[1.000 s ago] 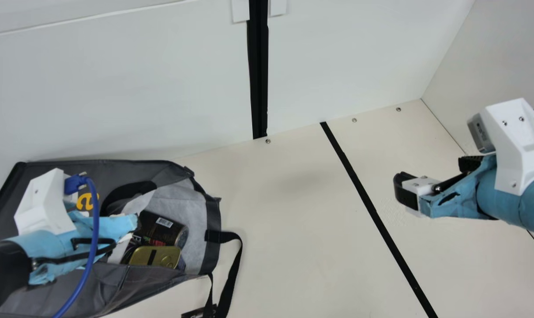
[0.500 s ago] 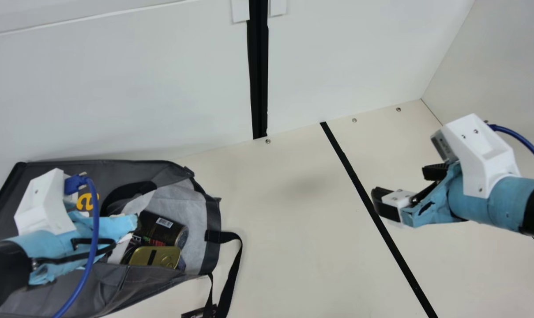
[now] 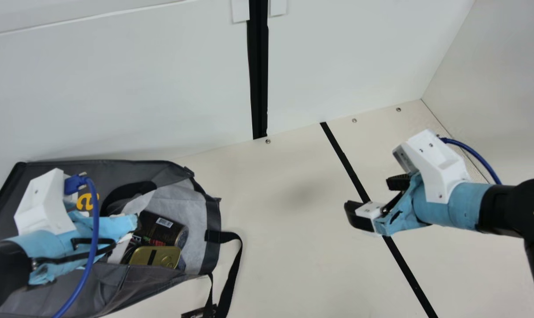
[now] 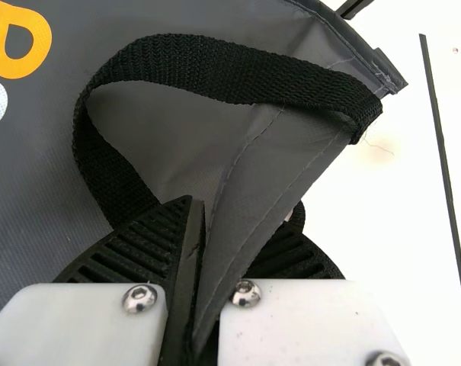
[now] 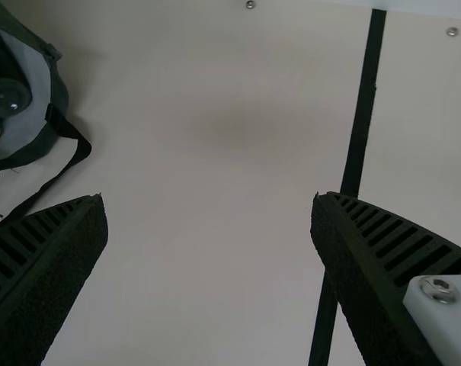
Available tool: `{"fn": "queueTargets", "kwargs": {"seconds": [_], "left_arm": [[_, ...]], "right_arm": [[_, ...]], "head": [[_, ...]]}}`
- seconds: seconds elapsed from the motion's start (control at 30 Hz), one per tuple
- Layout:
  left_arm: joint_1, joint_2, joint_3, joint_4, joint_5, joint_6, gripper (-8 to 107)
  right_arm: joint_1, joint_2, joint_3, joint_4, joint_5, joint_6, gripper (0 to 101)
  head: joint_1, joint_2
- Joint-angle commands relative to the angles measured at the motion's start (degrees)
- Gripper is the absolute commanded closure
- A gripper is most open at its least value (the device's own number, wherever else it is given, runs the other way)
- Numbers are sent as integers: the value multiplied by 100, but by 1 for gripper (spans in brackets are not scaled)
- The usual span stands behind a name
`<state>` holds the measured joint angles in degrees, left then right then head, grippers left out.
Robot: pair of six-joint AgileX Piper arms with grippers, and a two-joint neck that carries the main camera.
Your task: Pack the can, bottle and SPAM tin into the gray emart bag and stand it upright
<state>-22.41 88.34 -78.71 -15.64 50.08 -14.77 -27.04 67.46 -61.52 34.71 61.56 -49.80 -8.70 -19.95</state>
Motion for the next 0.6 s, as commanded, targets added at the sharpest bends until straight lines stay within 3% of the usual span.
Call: {"fn": "queueTargets", "kwargs": {"seconds": [0.0, 0.57], "left_arm": [[0, 0, 0, 0, 0, 0, 107], [0, 0, 0, 0, 0, 0, 107]], "right_arm": [[77, 55, 87, 87, -62, -64, 6], [709, 754, 591, 1033, -590, -979, 6]], "head": [[-130, -5], [-130, -5]]}}
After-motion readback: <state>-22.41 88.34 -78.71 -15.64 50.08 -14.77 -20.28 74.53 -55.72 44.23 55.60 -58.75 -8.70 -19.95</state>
